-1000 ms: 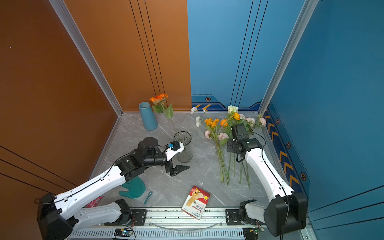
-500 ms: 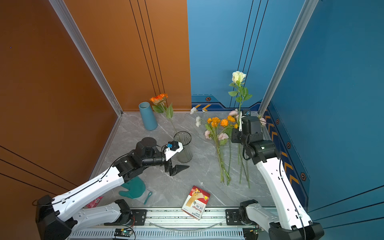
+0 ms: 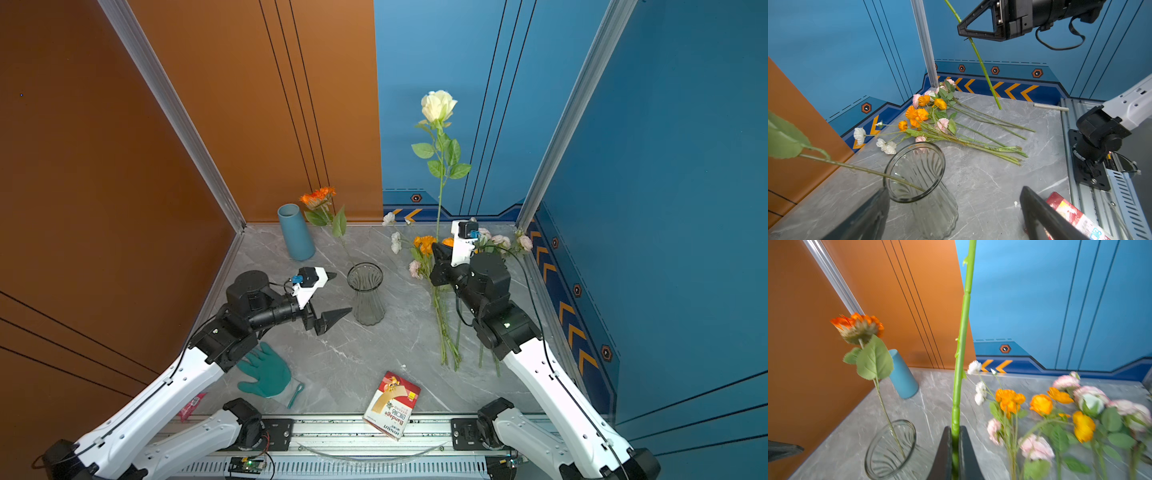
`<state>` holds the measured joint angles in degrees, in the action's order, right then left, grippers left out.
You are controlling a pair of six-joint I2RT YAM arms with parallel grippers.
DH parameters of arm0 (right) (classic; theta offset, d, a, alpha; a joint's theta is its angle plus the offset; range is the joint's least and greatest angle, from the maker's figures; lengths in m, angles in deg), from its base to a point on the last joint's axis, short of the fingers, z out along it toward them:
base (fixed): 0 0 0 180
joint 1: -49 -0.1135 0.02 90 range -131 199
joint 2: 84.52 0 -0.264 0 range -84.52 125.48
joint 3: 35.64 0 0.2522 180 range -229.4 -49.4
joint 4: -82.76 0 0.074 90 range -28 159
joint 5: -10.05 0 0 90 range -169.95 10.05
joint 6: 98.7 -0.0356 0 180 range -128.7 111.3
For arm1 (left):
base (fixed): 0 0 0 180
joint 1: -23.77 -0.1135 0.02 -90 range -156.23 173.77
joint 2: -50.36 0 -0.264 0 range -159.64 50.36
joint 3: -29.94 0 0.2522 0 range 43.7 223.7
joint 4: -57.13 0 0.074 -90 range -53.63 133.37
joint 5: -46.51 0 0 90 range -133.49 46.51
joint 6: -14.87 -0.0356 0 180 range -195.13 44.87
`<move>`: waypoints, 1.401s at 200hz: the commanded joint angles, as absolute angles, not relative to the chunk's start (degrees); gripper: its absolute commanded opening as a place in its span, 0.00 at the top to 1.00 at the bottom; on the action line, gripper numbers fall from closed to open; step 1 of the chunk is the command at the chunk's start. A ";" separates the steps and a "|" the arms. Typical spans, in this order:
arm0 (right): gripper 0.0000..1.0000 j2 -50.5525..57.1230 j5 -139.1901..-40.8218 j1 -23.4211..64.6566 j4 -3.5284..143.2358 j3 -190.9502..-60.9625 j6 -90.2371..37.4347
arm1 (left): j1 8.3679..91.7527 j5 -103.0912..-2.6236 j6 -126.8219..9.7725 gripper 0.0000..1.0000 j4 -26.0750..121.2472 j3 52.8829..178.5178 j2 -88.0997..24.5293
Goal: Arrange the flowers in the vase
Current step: 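Lift the white rose stem upright with the right gripper, then carry the white rose over the glass vase and lower its stem in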
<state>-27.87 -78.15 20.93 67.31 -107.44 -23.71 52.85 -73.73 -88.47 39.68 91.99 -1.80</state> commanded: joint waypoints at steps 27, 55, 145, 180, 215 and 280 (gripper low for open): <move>1.00 -18.62 -68.44 11.61 92.22 -109.59 -21.91 | 49.30 -78.22 -86.18 0.02 43.02 90.55 -0.73; 1.00 -13.05 -66.32 9.23 98.49 -111.99 -22.68 | 48.34 -78.67 -85.94 0.02 43.17 90.57 -0.86; 1.00 -0.28 -61.50 2.40 115.93 -109.19 -20.70 | 47.42 -78.77 -85.59 0.02 43.69 90.21 -0.10; 1.00 1.91 -60.15 0.97 118.09 -106.73 -21.13 | 46.50 -79.04 -85.52 0.02 43.79 90.11 0.46; 1.00 2.75 -59.03 -0.16 117.61 -105.12 -20.66 | 44.98 -79.54 -84.94 0.02 44.90 89.78 1.31; 1.00 4.49 -58.30 -0.99 119.28 -101.71 -20.34 | 44.12 -80.97 -84.45 0.02 45.83 89.42 1.29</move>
<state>3.10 -59.90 -0.63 117.08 -102.96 -21.48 44.72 -79.34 -85.11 44.05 90.55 0.56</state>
